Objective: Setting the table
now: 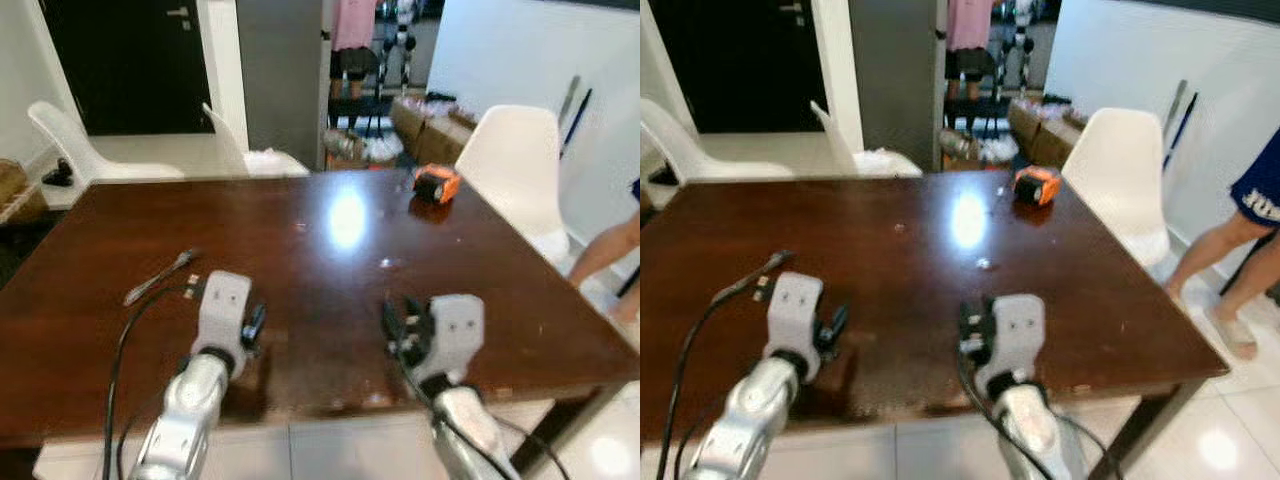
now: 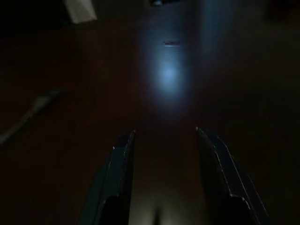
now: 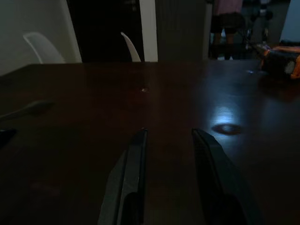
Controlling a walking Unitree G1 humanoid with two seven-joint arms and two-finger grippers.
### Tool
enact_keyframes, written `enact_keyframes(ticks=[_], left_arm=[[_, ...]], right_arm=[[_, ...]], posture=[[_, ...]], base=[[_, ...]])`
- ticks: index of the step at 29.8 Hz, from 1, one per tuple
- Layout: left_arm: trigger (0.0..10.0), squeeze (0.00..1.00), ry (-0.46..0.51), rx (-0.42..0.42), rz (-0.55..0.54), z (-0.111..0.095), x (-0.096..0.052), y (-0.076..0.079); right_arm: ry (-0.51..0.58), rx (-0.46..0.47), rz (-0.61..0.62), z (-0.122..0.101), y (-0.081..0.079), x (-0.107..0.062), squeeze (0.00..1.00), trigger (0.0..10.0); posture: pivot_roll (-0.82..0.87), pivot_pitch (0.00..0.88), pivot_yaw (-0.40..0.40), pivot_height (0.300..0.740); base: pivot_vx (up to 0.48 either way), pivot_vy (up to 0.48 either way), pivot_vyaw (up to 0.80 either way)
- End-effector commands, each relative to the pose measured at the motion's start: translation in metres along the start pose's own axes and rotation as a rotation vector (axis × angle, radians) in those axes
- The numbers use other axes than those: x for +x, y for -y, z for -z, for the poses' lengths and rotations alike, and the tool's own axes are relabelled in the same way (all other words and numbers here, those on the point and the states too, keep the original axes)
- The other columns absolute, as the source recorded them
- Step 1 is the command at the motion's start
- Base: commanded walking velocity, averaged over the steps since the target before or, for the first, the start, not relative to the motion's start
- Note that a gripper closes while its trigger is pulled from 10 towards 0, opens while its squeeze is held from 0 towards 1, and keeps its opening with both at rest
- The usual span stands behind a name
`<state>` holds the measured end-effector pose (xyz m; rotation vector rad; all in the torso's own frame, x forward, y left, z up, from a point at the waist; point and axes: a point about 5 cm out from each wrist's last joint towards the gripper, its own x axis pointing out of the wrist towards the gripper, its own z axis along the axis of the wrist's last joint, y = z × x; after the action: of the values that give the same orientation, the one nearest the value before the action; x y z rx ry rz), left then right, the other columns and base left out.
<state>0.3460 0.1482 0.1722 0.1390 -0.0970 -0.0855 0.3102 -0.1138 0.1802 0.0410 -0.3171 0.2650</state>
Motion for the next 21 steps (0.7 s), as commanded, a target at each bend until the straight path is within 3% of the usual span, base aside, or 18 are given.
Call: enact_keyframes(ticks=[1,2,7,12,14,17,21], left_arm=[[10.0,0.0,-0.061,0.02,-0.094,0.015,-0.007,-0.024],[10.0,0.0,-0.061,0.02,-0.094,0.015,-0.007,-0.024],[10.0,0.0,-0.095,0.063,-0.221,0.02,-0.015,-0.065],[10.0,0.0,-0.119,0.093,-0.233,0.023,-0.016,-0.078],[10.0,0.0,-0.131,0.094,-0.22,0.024,-0.017,-0.083],[10.0,0.0,-0.17,0.071,-0.107,0.029,-0.024,-0.086],[10.0,0.0,-0.191,0.001,-0.039,0.031,-0.033,-0.094]], right_arm=[[-0.016,0.021,-0.022,0.004,-0.006,0.001,0.0,10.0],[-0.016,0.021,-0.022,0.004,-0.006,0.001,0.0,10.0],[-0.026,0.034,-0.014,0.006,-0.003,0.001,0.0,10.0],[-0.027,0.023,0.008,0.005,0.004,-0.002,0.0,10.0],[-0.026,0.023,0.013,0.005,0.006,-0.003,0.0,10.0],[-0.036,0.039,-0.016,0.006,0.005,-0.005,0.0,10.0],[-0.032,0.061,-0.075,0.005,-0.003,-0.005,0.0,10.0]], posture=[[0.04,0.138,0.065,0.74],[0.04,0.138,0.065,0.74],[0.04,0.141,0.065,0.74],[0.03,0.142,0.071,0.74],[0.03,0.142,0.074,0.74],[0.03,0.143,0.076,0.74],[0.04,0.146,0.074,0.74]], base=[[0.405,0.0,0.0],[0.405,0.0,0.0],[0.403,0.0,0.0],[0.4,0.0,0.0],[0.394,0.0,0.0],[0.369,0.0,0.0],[0.0,0.0,0.0]])
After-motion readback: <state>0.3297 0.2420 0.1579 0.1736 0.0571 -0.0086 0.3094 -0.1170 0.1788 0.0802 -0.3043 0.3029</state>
